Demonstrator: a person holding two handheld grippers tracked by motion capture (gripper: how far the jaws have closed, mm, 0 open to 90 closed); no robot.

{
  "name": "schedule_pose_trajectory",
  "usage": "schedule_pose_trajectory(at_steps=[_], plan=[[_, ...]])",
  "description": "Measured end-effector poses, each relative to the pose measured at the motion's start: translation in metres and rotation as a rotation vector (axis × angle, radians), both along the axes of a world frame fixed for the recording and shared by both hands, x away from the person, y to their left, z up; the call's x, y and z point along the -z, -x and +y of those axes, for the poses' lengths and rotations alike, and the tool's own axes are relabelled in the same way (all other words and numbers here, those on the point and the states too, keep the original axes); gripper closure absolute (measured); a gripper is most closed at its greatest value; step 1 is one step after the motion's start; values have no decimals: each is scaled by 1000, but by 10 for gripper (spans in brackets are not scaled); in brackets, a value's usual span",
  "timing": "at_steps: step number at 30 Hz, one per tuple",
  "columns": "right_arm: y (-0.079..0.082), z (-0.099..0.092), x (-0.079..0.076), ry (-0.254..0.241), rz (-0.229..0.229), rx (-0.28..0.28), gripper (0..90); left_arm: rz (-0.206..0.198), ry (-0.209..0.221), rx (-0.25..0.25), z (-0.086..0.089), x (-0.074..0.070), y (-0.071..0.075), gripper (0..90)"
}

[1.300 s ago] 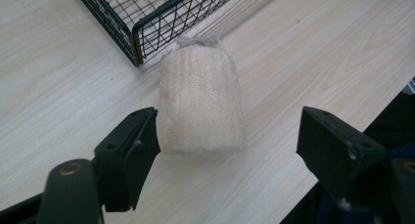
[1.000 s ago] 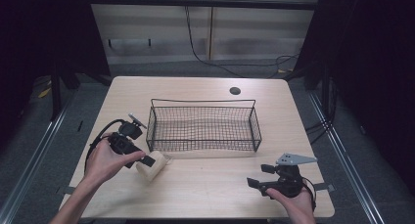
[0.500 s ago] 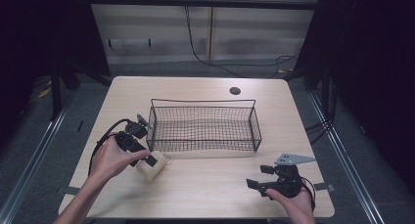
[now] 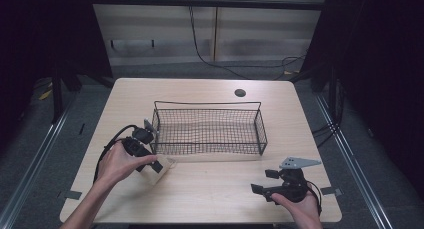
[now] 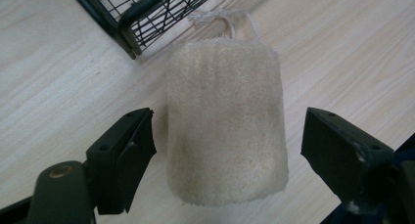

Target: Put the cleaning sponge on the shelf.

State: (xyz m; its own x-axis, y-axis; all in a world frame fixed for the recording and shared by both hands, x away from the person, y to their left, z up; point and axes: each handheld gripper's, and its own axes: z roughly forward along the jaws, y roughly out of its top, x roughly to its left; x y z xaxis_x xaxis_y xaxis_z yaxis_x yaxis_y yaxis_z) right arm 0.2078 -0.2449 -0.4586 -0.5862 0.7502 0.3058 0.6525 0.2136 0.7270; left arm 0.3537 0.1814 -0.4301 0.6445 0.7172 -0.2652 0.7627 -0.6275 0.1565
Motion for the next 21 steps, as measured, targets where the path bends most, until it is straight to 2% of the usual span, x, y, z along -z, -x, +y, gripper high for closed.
schedule_pose_trajectory(at_steps=[4,7,13,18,21], plan=[[0,0,0,-3,6,3,172,10,-15,2,-3,6,-1,201],[0,0,0,-2,7,2,171,25,-42,11,-6,11,-2,210],[0,0,1,2,12,-2,169,37,-48,16,-10,15,-2,229],[-1,1,1,3,16,-6,166,46,-75,25,-14,20,-2,235],[-1,0,1,1,11,-6,166,66,-85,34,-15,22,-3,248]])
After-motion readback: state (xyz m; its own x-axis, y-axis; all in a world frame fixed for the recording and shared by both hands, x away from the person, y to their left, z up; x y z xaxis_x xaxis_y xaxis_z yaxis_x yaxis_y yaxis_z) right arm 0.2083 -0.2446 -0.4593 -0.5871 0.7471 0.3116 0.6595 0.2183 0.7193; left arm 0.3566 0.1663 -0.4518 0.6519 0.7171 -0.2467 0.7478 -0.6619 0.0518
